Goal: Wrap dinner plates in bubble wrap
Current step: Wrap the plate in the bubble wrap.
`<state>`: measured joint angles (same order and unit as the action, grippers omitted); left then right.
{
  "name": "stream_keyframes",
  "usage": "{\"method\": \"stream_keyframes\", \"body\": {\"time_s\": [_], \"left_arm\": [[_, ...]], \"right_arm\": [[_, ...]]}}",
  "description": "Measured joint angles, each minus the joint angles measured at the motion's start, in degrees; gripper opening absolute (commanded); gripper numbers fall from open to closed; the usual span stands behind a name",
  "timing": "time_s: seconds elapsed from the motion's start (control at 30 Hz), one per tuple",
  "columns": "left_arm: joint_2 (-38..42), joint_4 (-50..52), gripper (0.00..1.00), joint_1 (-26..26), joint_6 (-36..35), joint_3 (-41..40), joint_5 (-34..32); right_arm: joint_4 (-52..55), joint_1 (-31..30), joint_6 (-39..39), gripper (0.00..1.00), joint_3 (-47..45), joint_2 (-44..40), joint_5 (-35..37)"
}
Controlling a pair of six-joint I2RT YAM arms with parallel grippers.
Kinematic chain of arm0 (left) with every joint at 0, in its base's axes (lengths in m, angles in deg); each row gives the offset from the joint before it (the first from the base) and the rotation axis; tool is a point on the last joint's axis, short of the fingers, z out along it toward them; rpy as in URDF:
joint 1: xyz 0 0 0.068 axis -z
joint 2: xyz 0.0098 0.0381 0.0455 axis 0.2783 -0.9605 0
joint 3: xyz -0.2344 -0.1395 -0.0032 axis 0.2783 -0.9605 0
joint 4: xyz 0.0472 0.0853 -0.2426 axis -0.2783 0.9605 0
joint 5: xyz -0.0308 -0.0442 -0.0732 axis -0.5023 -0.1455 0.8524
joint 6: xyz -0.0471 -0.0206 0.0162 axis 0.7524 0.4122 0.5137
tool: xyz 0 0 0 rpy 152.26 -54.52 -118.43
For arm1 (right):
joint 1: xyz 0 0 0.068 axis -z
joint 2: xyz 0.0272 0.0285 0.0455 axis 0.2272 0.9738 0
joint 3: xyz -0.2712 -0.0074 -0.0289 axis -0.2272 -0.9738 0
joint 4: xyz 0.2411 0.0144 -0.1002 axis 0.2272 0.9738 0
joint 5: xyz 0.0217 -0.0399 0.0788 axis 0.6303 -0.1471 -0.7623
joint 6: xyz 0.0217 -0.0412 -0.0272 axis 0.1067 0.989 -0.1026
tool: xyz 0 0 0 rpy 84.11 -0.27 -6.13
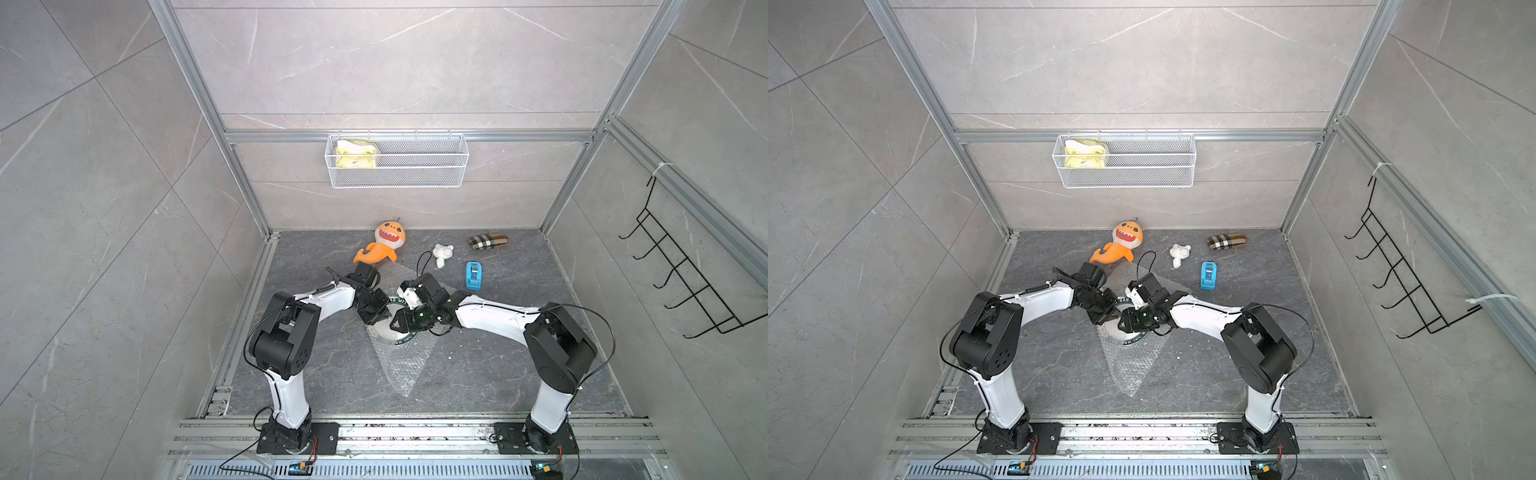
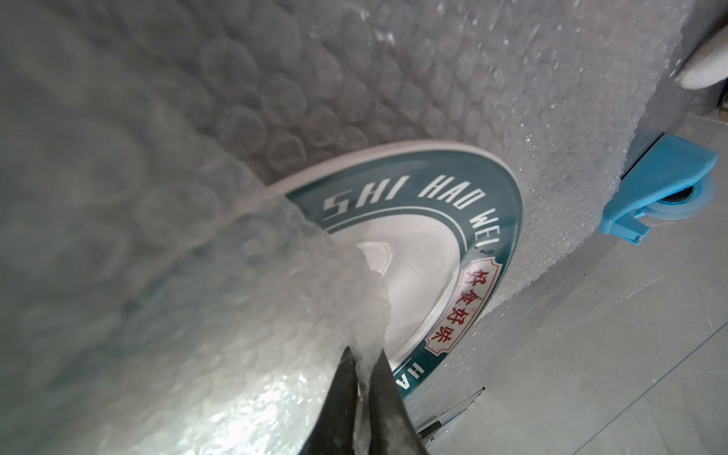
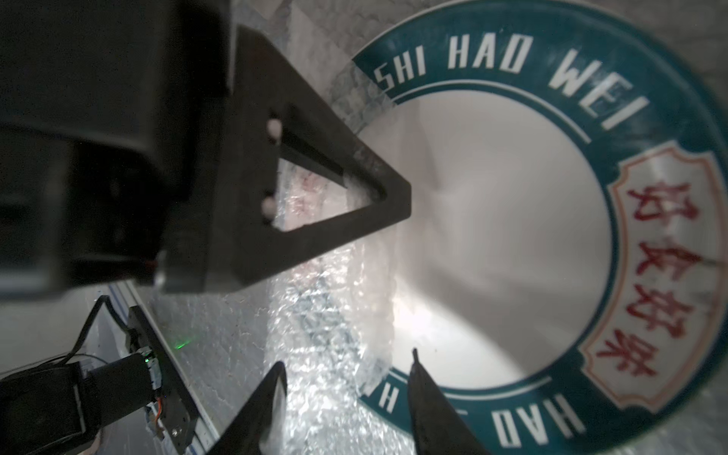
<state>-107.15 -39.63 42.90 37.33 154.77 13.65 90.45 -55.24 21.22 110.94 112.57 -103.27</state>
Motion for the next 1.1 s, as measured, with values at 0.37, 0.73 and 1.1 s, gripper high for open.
{"method": "stream_keyframes", "body": {"time_s": [0.37,0.73,1.1], "left_arm": [[-0.9,-1.2,0.31,0.0,0.0,0.0,2.3],[0.8,-0.9,0.35,-1.7,-0.3,0.3,3.8],[3.9,0.6,0.17,-3.2,-2.2,1.4,3.2]], "right_arm": [[-1.9,0.0,0.7,0.17,4.5,6.2,5.0],[0.2,0.3,0.6,0.1,5.0,7.4,8.3],[2.7,0.6,0.4,0.17,6.7,8.3,9.6]]}}
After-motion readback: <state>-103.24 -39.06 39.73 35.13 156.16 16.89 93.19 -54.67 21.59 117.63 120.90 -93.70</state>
